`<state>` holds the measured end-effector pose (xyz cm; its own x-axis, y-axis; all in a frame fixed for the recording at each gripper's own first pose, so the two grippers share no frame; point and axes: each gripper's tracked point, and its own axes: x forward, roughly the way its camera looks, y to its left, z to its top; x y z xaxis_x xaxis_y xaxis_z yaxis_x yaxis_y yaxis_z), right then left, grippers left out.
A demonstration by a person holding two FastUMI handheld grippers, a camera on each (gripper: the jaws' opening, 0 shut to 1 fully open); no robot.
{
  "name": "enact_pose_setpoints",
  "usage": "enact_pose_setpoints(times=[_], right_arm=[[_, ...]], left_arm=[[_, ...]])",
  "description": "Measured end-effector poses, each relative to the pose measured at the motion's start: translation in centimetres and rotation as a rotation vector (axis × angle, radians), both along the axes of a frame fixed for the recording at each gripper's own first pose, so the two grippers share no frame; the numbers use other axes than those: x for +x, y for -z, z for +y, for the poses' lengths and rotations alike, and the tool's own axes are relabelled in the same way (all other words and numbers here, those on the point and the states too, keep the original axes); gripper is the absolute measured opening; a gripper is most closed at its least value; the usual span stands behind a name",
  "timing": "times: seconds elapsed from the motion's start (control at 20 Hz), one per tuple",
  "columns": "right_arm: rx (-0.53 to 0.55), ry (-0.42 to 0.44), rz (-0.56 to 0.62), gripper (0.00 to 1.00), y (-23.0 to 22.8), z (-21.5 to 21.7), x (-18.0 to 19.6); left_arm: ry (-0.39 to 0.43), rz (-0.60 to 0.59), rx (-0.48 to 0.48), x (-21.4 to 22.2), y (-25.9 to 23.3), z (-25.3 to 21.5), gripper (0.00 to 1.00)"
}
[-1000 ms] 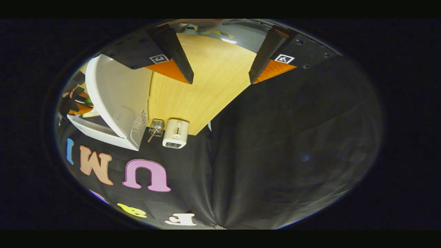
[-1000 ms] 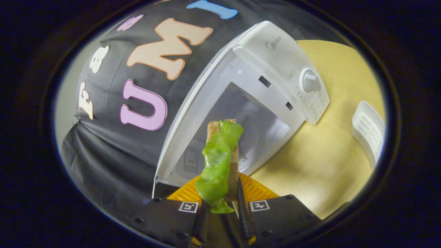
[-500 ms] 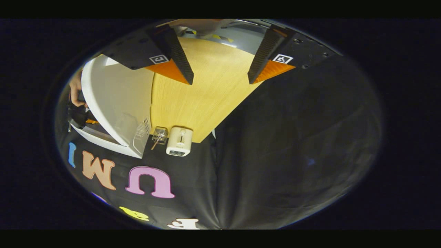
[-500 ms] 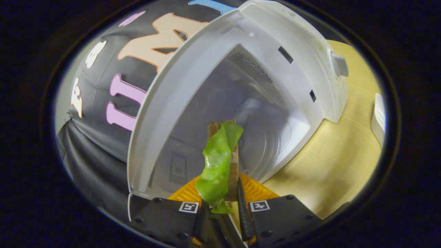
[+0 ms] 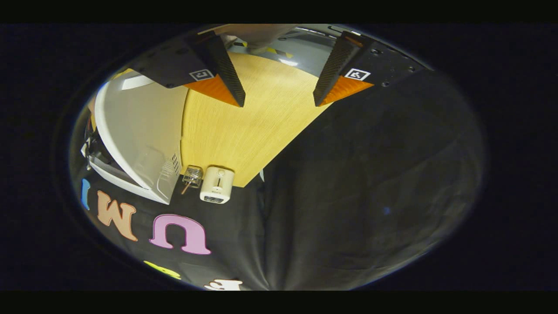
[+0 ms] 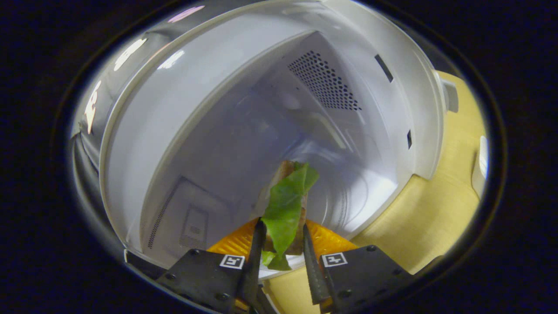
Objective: Open the microwave oven with the left hand, put the food in, and close the microwave oven.
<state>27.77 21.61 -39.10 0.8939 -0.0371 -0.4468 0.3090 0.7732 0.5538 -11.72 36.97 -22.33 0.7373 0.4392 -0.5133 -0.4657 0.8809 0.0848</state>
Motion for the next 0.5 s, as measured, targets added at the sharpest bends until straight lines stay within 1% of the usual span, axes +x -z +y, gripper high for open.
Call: enact_pose_setpoints(times=[0.1, 0.15, 0.25, 0.3, 0.4, 0.5], right_arm=[[-0.152, 0.012, 0.028, 0.54, 0.6, -1.6, -0.3], [-0.209, -0.005, 0.018, 0.59, 0.3, -1.8, -0.4], [-0.259, -0.037, 0.007, 0.76, -0.3, -1.6, -0.7], [-0.276, -0.043, -0.001, 0.99, -0.8, -1.5, -1.0], [-0.310, -0.032, -0.024, 0.99, -1.9, -1.9, -1.5], [-0.330, -0.017, -0.044, 0.99, -3.2, -2.4, -2.4]], left_arm=[[0.021, -0.004, 0.017, 0.3, -0.4, -0.4, 0.93], [0.030, -0.003, 0.021, 0.5, -0.4, -0.5, 0.93], [0.043, -0.001, 0.020, 0.6, -0.4, -0.7, 0.91], [0.047, -0.002, 0.015, 0.6, -0.4, -0.7, 0.90], [0.051, -0.002, 0.008, 0.8, -0.3, -0.9, 0.88], [0.054, -0.007, 0.011, 1.0, -0.5, -1.0, 0.82]])
